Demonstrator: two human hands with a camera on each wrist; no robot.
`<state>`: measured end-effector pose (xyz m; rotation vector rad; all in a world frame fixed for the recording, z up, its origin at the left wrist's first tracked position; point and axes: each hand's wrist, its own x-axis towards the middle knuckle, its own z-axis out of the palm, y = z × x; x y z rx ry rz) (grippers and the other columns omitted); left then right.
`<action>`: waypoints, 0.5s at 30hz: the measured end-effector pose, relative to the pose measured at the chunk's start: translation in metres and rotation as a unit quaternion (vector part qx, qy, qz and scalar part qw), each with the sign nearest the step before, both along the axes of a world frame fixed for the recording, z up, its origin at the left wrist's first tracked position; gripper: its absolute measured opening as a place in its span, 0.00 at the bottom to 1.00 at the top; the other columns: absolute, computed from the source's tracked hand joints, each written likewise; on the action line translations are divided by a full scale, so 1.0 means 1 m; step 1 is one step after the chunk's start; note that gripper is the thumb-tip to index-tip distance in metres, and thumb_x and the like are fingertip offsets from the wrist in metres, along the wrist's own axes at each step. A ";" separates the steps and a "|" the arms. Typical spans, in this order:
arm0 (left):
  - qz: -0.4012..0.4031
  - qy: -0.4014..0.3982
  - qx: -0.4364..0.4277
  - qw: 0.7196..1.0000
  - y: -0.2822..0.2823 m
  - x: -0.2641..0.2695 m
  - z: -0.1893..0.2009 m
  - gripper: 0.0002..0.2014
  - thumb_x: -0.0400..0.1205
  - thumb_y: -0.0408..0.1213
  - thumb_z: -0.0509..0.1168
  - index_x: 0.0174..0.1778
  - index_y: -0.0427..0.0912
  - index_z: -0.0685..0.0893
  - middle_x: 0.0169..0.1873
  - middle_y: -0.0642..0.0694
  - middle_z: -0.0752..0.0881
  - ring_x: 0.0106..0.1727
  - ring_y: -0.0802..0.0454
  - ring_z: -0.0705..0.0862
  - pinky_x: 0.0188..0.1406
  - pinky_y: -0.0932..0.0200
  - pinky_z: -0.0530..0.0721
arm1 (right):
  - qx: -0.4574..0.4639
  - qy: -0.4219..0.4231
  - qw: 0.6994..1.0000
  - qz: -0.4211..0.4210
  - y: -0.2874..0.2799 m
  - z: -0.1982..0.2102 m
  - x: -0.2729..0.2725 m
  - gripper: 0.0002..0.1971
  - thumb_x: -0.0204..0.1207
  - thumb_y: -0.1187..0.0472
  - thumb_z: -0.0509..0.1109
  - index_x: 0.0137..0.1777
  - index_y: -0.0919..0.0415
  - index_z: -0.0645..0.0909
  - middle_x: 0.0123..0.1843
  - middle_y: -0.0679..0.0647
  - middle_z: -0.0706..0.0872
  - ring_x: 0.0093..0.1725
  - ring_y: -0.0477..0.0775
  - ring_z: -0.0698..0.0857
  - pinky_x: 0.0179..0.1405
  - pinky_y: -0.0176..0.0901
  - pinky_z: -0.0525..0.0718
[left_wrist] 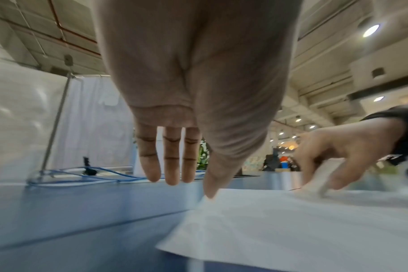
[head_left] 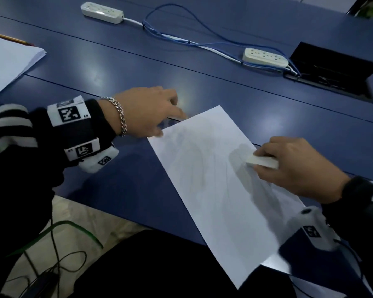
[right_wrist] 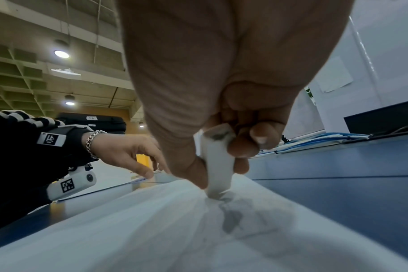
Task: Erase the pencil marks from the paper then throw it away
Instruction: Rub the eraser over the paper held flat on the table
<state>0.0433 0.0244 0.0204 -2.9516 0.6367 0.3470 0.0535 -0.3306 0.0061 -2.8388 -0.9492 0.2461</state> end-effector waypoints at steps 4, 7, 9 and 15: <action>0.061 0.021 -0.046 0.997 -0.031 -0.022 -0.012 0.34 0.78 0.72 0.51 0.66 0.54 0.86 0.64 0.52 0.82 0.63 0.45 0.85 0.58 0.42 0.86 | -0.013 -0.006 0.999 -0.046 0.001 -0.003 -0.011 0.15 0.73 0.41 0.69 0.46 0.53 0.85 0.37 0.42 0.78 0.38 0.50 0.78 0.41 0.48 0.79; 0.089 0.090 -0.007 0.992 -0.044 -0.038 -0.024 0.60 0.65 0.90 0.49 0.80 0.45 0.74 0.81 0.48 0.73 0.78 0.44 0.77 0.72 0.39 0.82 | -0.019 0.001 0.999 -0.050 0.005 -0.004 -0.022 0.15 0.74 0.41 0.67 0.45 0.52 0.84 0.37 0.42 0.76 0.37 0.52 0.79 0.41 0.49 0.78; 0.081 0.111 0.016 0.990 -0.045 -0.036 -0.027 0.71 0.62 0.91 0.56 0.91 0.39 0.54 0.92 0.44 0.53 0.91 0.43 0.58 0.87 0.38 0.64 | -0.016 0.012 0.999 -0.038 0.007 -0.003 -0.028 0.13 0.75 0.43 0.69 0.48 0.51 0.85 0.40 0.42 0.79 0.40 0.51 0.81 0.43 0.50 0.81; 0.034 0.135 0.003 0.990 -0.034 -0.007 -0.037 0.76 0.60 0.88 0.63 0.92 0.46 0.34 0.92 0.50 0.34 0.92 0.43 0.38 0.90 0.33 0.38 | 0.006 0.073 0.993 0.096 0.026 0.000 -0.046 0.13 0.78 0.42 0.67 0.57 0.47 0.84 0.45 0.41 0.79 0.44 0.48 0.83 0.42 0.51 0.85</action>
